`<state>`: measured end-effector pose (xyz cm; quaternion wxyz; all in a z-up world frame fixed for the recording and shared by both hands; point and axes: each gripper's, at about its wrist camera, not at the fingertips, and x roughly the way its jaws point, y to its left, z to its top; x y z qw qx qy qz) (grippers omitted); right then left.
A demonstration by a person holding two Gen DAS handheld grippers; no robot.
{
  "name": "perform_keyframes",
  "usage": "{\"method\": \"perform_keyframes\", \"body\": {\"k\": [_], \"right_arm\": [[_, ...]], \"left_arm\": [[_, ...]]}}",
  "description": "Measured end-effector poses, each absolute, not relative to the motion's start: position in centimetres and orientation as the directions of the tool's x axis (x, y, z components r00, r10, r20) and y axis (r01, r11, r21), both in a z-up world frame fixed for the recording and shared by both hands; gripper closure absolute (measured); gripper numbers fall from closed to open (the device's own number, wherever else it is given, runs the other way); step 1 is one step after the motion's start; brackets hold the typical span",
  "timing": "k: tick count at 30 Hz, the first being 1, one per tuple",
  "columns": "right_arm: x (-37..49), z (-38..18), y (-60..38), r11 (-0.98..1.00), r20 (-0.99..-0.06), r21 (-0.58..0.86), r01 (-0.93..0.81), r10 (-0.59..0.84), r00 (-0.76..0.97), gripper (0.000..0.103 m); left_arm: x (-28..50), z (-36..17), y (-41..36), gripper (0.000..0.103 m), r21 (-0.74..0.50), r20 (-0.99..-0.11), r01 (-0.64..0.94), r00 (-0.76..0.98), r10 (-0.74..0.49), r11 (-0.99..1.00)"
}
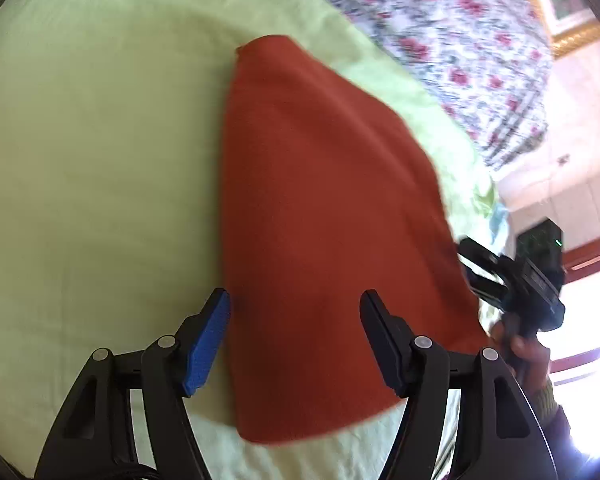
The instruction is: Fold small clothes
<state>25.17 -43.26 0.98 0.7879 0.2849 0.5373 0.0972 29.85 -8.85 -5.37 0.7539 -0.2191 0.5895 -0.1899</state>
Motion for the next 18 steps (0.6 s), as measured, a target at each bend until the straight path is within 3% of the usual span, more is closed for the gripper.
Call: {"method": "perform_keyframes", "body": {"k": [8,9,10,11,12,14,18], "right_arm": [[26.7,-1.7,-42.6,0.820,-0.812,0.550,0.160,0.478,0.336,0.033],[26.8,-1.8,-42.4,0.821,-0.811,0.550,0.152,0.481,0.333,0.035],[26.9,-1.9,-42.2,0.821,-0.810,0.552,0.149,0.485,0.329,0.049],[27.0,-2.2,-42.0,0.817,-0.810,0.558,0.148,0.496,0.315,0.059],[27.0,-2.7,-41.8,0.809,-0.810,0.564,0.164,0.504,0.299,0.068],[26.9,-2.7,-41.7,0.803,-0.805,0.571,0.169,0.508,0.308,0.076],[26.4,-0.9,-40.8,0.799,-0.790,0.581,0.154,0.509,0.342,0.081]], "left_arm": [[33.3,-9.3,-9.5,0.029,-0.579,-0.806,-0.024,0.169,-0.567,0.815],[33.4,-9.3,-9.9,0.032,-0.579,-0.804,-0.009,0.171,-0.569,0.815],[33.5,-9.4,-10.5,0.039,-0.580,-0.801,0.012,0.171,-0.573,0.814],[33.5,-9.5,-11.1,0.056,-0.583,-0.798,0.037,0.162,-0.580,0.812],[33.5,-9.5,-11.7,0.067,-0.571,-0.804,0.057,0.162,-0.572,0.819],[33.2,-8.8,-12.0,0.080,-0.562,-0.802,0.085,0.187,-0.567,0.823],[31.7,-6.1,-10.5,0.083,-0.600,-0.759,0.101,0.241,-0.605,0.793]]}}
